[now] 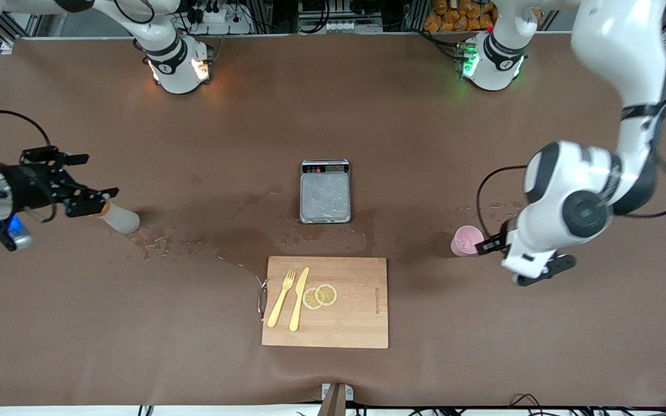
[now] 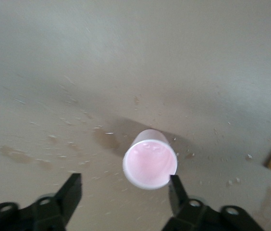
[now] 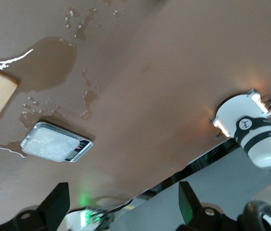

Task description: Add sauce to pink cup with both arms

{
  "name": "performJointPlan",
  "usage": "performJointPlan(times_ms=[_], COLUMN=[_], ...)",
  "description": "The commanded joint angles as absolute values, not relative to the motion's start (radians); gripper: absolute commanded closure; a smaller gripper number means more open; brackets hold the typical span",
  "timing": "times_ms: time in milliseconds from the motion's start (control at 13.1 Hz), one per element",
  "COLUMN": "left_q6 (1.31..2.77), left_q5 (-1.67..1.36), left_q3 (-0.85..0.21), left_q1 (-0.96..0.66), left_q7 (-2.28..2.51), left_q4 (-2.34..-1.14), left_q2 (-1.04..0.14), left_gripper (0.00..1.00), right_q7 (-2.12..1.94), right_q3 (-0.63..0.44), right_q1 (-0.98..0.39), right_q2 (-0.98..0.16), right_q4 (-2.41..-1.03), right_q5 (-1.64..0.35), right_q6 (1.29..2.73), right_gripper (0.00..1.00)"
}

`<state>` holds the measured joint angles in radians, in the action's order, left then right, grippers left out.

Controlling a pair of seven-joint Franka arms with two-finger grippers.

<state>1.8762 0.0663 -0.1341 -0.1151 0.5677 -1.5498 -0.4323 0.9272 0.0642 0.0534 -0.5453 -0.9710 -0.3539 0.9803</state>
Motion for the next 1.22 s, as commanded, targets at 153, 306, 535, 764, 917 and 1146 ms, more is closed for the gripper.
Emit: performJointPlan(times_ms=[153, 306, 535, 764, 917, 1146], left_q6=[1.694, 1.612, 1.49, 1.48, 1.476, 1.473], left_q5=[0.081, 0.08, 0.015, 0.008, 0.006, -0.015], left_q3=[-0.15, -0.152, -0.144, -0.088, -0.02, -0.025], left_q1=[-0.028, -0.026, -0.02, -0.023, -0.084, -0.08], left_q7=[0.278, 0.175, 0.071, -0.055, -0.09, -0.069], left_q4=[-1.592, -1.589, -1.589, -1.566, -1.565, -1.562], left_q2=[-0.192, -0.123, 0.012, 0.058, 0.06, 0.057], left_gripper=[0.0, 0.0, 0.0, 0.0, 0.0, 0.0], right_q7=[0.668, 0.484, 0.294, 0.2, 0.155, 0.153], right_q3=[0.058, 0.057, 0.058, 0.061, 0.06, 0.058], right_q1=[-0.034, -0.012, 0.031, 0.06, 0.077, 0.08], right_q2=[-0.344, -0.209, 0.044, 0.087, 0.078, 0.045], right_q4=[-1.071, -1.17, -1.426, -1.485, -1.486, -1.47], right_q5=[-0.14, -0.13, -0.118, -0.077, -0.078, -0.071], right_q6=[0.989, 1.012, 1.219, 1.33, 1.368, 1.393], right_gripper=[0.0, 0.0, 0.0, 0.0, 0.0, 0.0])
